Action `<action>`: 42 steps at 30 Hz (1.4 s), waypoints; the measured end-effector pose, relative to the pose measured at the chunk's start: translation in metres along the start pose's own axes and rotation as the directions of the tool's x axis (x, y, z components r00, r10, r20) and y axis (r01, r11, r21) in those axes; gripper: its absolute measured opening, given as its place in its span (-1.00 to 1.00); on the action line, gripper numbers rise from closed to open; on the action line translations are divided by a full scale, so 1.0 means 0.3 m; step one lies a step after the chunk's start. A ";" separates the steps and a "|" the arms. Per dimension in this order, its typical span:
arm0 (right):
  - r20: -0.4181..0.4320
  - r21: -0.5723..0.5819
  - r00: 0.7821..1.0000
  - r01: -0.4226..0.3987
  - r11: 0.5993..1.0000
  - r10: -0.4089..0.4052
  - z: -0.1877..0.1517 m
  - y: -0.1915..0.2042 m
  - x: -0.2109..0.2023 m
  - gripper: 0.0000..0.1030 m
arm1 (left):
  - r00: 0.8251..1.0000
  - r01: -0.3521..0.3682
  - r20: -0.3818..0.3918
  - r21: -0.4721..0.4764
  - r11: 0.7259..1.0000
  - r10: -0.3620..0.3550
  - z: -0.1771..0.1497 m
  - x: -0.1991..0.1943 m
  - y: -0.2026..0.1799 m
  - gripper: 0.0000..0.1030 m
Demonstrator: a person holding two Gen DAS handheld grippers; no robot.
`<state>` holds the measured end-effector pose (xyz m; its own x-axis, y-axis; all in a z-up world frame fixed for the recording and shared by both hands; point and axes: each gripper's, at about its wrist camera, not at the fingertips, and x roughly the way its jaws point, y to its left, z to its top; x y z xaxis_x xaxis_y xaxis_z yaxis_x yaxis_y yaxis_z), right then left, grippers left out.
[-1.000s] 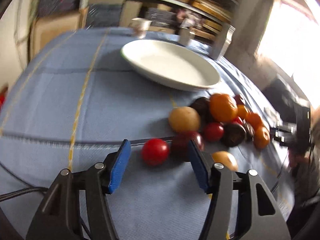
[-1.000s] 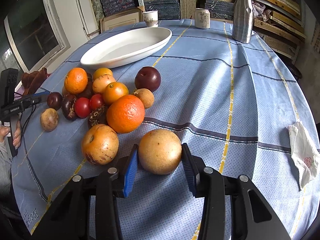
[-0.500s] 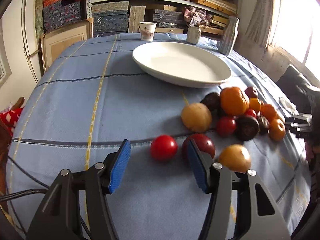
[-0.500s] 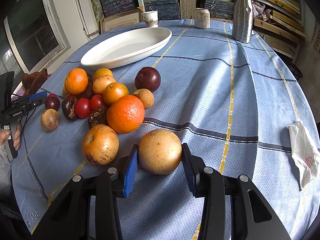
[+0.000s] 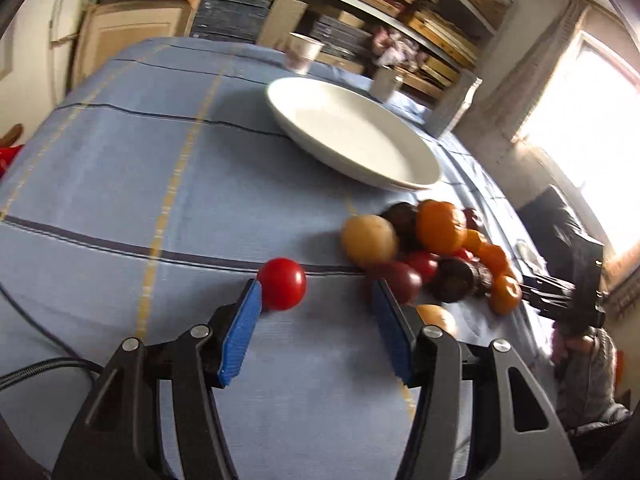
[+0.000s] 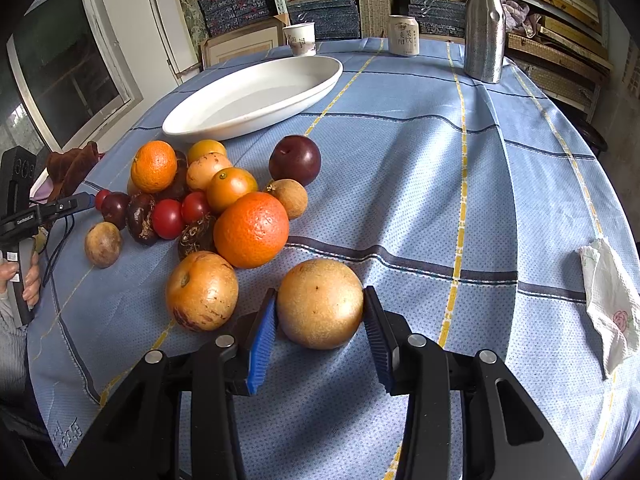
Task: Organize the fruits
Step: 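Close the left tool on the red tomato while the right tool grips the pale round fruit, then carry both fruits onto the white plate and open both tools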
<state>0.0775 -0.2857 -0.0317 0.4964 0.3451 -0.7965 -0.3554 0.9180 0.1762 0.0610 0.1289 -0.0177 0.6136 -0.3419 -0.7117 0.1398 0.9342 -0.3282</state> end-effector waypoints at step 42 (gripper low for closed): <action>0.067 -0.041 0.997 0.045 0.998 -0.043 0.044 0.033 -0.070 -0.21 | 0.988 -0.155 0.049 0.211 0.965 0.148 0.094 0.066 -0.178 -0.40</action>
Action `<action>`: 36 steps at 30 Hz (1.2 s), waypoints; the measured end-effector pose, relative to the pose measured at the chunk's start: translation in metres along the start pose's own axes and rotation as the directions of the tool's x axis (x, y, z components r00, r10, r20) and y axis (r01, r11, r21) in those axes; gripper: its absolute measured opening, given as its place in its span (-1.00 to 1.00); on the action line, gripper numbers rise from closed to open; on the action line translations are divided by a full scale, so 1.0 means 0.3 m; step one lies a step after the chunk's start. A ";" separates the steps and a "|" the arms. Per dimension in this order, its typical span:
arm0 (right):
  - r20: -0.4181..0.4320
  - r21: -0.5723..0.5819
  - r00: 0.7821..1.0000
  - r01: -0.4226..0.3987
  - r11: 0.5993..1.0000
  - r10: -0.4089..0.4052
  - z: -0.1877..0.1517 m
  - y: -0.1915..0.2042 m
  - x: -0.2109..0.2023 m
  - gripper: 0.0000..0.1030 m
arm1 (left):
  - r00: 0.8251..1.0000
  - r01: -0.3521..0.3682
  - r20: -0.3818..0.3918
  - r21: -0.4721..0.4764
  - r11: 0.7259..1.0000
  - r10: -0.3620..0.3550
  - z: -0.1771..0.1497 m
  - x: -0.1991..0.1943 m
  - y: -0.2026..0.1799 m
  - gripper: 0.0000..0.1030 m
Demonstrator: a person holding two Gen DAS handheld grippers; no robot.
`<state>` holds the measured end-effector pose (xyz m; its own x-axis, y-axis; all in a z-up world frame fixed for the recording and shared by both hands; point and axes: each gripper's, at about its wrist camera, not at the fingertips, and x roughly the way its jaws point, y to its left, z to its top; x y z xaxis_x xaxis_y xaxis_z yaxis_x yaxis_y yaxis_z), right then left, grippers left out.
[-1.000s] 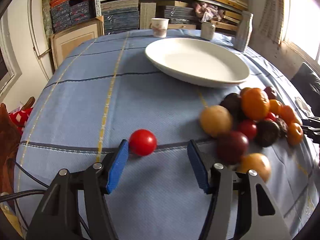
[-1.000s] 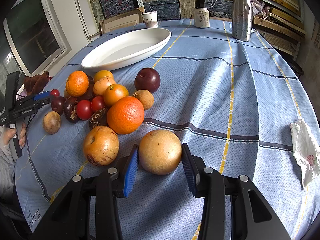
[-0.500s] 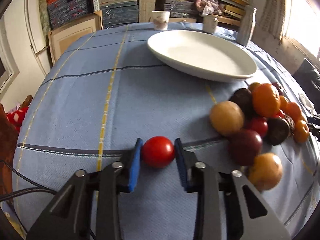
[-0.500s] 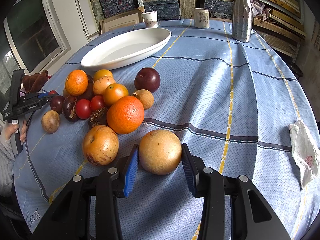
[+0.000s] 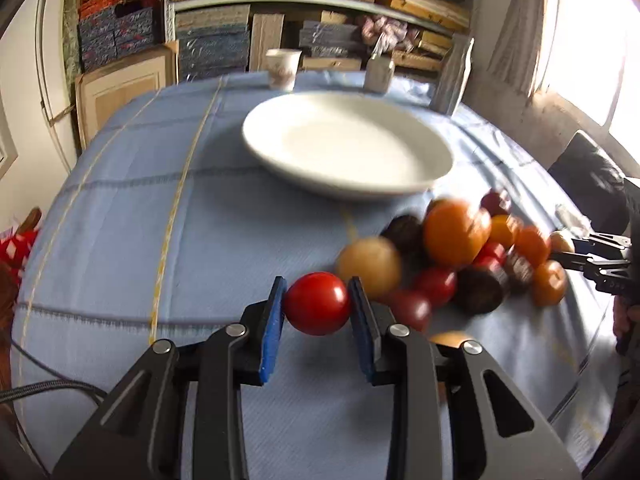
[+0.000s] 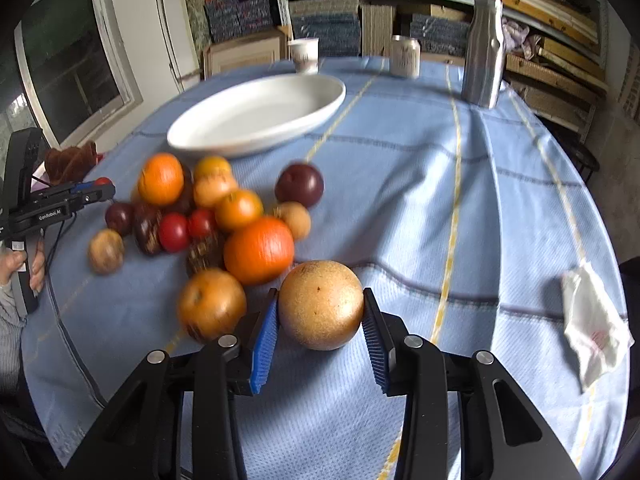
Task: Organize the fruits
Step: 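Carry both fruits onto the white plate and open both tools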
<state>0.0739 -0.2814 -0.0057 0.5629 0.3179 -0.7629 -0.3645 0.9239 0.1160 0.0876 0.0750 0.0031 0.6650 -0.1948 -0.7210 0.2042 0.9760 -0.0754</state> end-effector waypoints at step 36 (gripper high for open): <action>0.093 -0.066 0.991 -0.089 0.994 0.095 0.487 0.195 0.232 0.26 | 0.997 0.005 0.078 -0.070 0.998 0.001 0.344 0.214 -0.027 0.65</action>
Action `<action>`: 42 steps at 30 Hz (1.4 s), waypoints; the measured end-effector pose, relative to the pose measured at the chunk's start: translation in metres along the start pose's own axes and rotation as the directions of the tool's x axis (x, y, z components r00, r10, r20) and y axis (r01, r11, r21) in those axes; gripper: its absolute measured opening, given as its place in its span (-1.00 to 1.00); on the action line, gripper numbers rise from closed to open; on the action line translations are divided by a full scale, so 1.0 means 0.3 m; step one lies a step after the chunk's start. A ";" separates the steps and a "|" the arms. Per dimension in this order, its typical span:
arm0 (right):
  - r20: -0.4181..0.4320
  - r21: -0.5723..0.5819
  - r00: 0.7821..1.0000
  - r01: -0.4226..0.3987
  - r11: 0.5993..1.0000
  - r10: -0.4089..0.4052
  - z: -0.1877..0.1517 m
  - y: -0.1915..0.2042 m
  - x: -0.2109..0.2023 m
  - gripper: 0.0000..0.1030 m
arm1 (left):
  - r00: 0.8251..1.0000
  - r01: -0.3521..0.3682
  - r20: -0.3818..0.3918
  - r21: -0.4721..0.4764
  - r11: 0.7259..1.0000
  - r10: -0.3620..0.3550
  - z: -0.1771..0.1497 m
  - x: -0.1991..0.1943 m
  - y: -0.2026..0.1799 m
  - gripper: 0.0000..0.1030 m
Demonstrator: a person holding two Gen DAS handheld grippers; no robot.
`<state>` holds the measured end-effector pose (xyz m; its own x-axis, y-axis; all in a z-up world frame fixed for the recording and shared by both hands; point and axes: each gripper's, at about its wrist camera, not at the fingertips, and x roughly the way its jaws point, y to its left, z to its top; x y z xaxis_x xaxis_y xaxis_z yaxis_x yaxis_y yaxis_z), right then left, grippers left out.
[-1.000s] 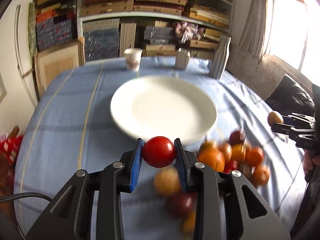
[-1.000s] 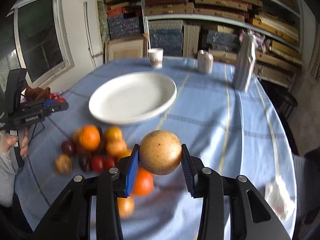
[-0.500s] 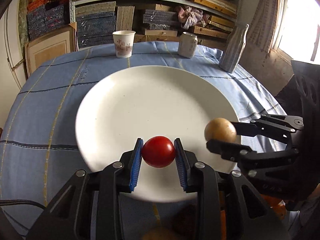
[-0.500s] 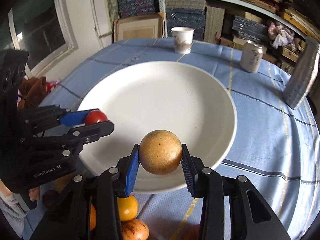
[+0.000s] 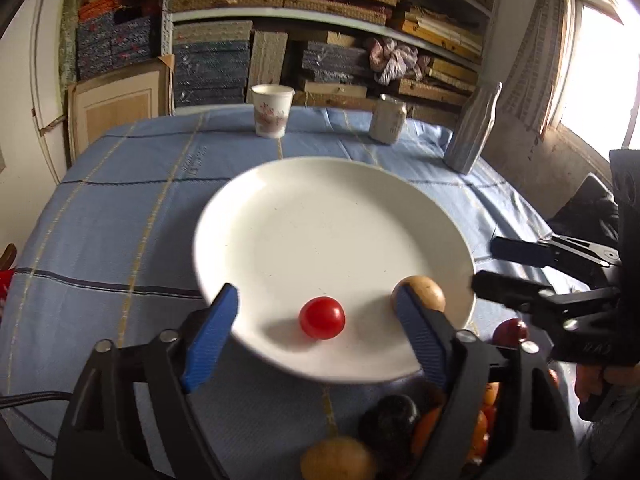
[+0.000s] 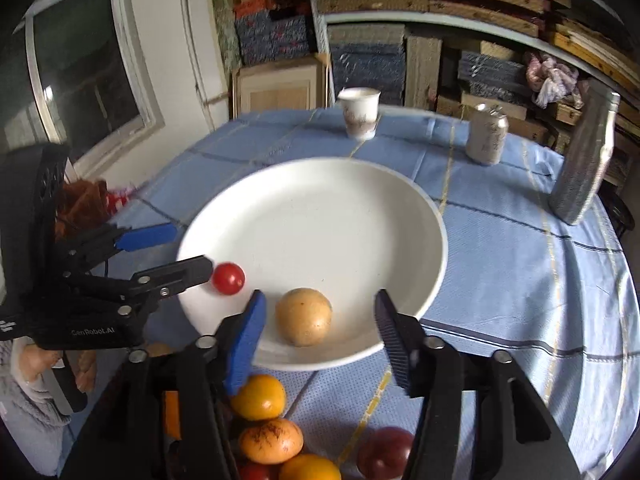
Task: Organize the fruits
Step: 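Carry both fruits onto the white plate and open both tools, then withdraw both open tools from the plate back to the fruit pile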
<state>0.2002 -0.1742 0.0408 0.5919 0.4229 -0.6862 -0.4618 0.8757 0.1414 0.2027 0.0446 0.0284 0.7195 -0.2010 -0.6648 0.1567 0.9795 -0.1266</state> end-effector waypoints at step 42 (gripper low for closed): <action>0.185 0.255 0.977 0.059 0.965 -0.109 -0.447 -0.151 -0.328 0.86 | 0.999 0.005 -0.053 0.241 0.970 0.008 -0.269 -0.070 -0.320 0.07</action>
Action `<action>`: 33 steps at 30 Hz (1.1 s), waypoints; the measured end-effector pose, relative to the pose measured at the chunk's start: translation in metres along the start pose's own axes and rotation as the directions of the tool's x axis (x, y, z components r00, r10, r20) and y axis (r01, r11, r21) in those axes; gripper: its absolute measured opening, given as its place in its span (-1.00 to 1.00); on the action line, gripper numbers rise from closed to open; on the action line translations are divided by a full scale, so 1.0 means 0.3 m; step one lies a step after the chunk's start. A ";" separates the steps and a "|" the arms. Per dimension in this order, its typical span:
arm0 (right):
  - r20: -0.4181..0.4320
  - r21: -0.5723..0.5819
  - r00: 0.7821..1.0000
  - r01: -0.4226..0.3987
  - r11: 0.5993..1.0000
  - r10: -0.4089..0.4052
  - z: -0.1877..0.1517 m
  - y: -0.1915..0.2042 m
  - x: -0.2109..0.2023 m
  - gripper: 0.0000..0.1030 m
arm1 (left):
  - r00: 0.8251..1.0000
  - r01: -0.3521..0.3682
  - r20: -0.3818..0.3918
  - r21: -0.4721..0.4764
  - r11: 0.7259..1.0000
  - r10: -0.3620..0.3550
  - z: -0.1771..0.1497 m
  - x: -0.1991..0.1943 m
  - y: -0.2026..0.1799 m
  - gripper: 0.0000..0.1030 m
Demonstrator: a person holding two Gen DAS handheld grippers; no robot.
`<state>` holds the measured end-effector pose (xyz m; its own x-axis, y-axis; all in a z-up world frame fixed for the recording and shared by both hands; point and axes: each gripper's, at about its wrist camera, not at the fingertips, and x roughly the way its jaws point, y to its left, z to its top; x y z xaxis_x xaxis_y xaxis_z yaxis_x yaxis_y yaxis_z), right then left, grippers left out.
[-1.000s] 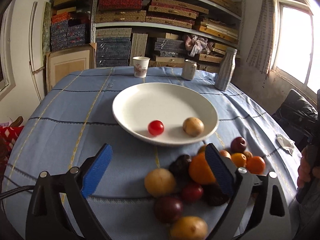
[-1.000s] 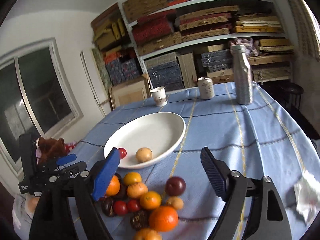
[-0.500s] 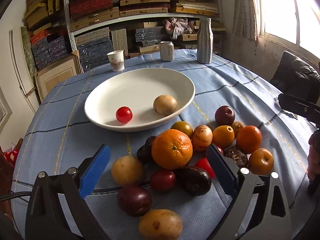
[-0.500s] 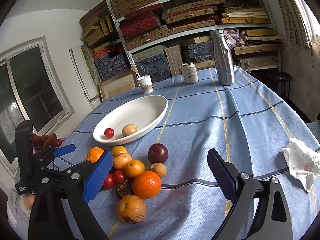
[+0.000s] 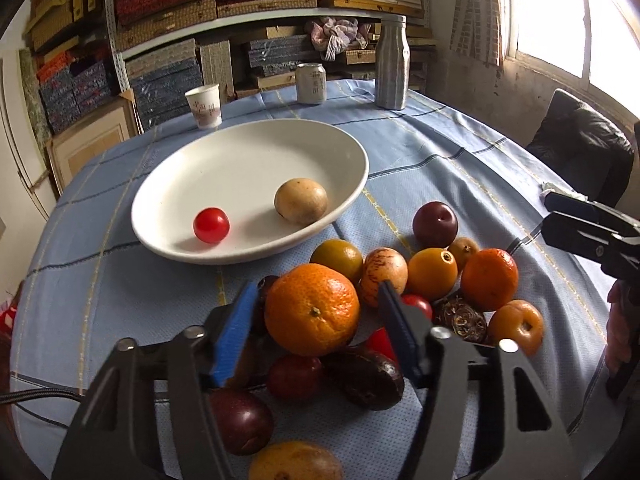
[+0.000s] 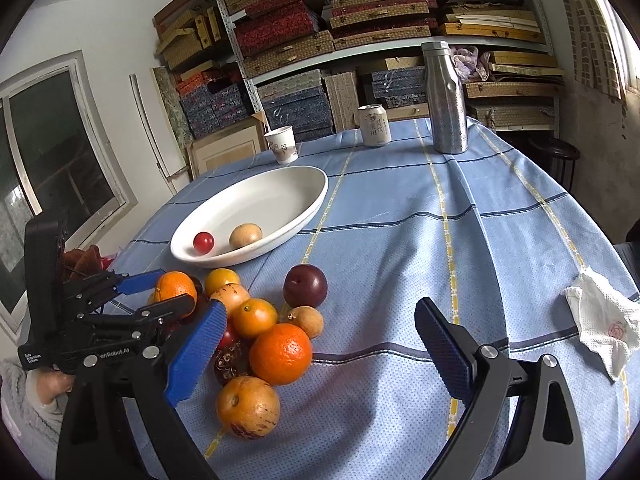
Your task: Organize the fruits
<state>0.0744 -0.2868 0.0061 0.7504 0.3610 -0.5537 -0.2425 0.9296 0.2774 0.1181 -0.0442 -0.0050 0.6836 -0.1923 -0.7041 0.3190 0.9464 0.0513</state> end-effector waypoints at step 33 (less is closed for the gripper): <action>-0.229 0.011 0.960 -0.164 0.986 0.162 -0.044 0.038 0.130 -0.17 | 0.997 0.065 0.048 -0.086 0.994 -0.061 -0.013 -0.041 0.063 -0.08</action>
<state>0.0928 -0.2612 -0.0228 0.5405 0.5140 -0.6661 -0.3557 0.8570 0.3728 0.1132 -0.0229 0.0019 0.6936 -0.2619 -0.6711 0.3050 0.9507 -0.0558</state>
